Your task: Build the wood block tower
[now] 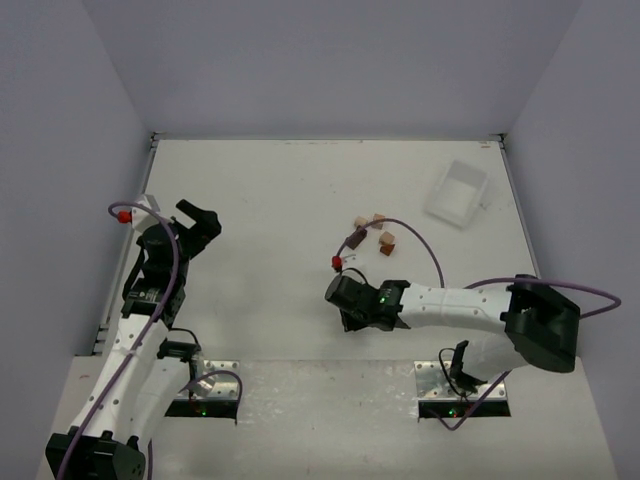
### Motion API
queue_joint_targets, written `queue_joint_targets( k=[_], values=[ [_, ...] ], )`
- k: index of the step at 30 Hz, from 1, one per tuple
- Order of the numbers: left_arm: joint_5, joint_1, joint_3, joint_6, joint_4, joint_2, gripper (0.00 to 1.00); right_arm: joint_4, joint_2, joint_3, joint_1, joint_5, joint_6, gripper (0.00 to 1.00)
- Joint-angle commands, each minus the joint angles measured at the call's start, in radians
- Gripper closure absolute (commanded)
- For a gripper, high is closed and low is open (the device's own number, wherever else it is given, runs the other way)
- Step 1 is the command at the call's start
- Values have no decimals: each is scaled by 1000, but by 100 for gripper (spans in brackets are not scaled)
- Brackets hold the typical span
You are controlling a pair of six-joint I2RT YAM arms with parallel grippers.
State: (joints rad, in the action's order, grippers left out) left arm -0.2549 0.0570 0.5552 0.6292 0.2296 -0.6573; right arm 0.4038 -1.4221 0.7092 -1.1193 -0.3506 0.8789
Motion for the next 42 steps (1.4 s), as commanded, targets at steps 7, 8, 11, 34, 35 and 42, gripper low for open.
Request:
queue_joint_targets(
  k=[7,8,11,34,35,42],
  values=[
    [-48,-8,3,3,-15,18,0,-130,-186,298,366,-124,-384,80],
    [-49,-8,3,6,-16,18,0,-145,-212,317,406,-100,-404,80],
    [-55,-8,-1,10,-22,12,0,-170,-288,377,470,-46,-441,78],
    [133,-6,0,-42,-105,-62,0,-171,-478,482,616,-73,-504,54],
    [184,-6,0,-52,-116,-77,0,-171,-475,480,616,-68,-502,51],
    [382,79,35,-120,-204,-210,0,-210,-378,408,615,-51,-509,34]
  ],
)
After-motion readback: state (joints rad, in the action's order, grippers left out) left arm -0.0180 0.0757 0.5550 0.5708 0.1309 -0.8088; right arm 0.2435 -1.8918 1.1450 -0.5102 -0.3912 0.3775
